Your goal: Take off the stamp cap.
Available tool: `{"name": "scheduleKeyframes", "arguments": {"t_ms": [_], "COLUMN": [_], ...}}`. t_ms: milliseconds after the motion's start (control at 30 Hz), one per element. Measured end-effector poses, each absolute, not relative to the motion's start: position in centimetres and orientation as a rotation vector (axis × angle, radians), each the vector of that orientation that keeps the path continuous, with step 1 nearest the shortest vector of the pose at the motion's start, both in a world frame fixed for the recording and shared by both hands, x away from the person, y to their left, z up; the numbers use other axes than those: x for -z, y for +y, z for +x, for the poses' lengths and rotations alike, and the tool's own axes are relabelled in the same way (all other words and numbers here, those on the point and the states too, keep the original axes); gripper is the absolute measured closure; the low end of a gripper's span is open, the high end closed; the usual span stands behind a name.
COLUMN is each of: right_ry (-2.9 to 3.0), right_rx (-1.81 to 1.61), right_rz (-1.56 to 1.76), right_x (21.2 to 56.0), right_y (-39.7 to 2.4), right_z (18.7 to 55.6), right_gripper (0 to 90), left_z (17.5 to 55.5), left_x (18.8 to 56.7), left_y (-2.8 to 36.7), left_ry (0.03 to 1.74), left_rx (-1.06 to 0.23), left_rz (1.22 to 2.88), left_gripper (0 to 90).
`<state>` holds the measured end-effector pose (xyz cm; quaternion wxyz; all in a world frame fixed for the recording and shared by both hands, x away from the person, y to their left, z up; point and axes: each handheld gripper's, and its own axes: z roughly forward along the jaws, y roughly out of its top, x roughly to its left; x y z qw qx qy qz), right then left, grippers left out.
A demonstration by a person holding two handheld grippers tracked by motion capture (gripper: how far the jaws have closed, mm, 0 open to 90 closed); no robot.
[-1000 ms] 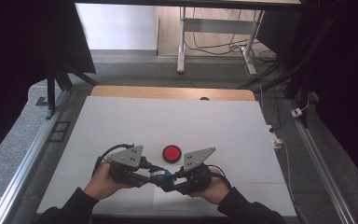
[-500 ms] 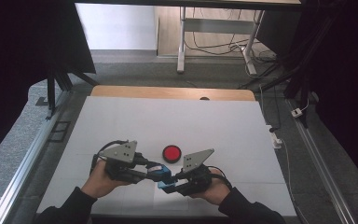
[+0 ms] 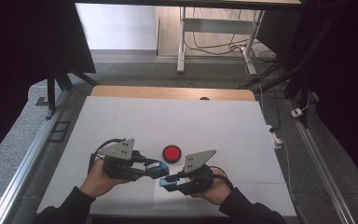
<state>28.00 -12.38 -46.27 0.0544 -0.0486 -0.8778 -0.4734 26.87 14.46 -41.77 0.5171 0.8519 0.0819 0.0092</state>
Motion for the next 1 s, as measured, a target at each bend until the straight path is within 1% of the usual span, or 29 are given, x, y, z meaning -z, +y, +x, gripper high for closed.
{"name": "scheduleKeyframes", "arguments": {"t_ms": [233, 700, 1000], "right_ry": [-2.729, -2.741, -2.741], "right_rx": [1.417, 1.436, 1.457], "right_rz": [-0.131, -0.247, -0.293], "right_x": [46.2, 45.6, 45.2], "right_y": [-12.6, -14.0, -14.8], "right_z": [27.6, 27.4, 27.2], "right_gripper": [69.3, 69.2, 69.2], "left_z": [26.8, 26.5, 26.3], "left_x": [41.9, 42.3, 42.6], "left_y": [14.4, 14.8, 14.6], "left_ry": [0.245, 0.334, 0.373], "left_rx": [-0.027, -0.077, -0.085], "left_rz": [2.057, 2.069, 2.075], "left_gripper": [69.7, 69.6, 69.6]}}
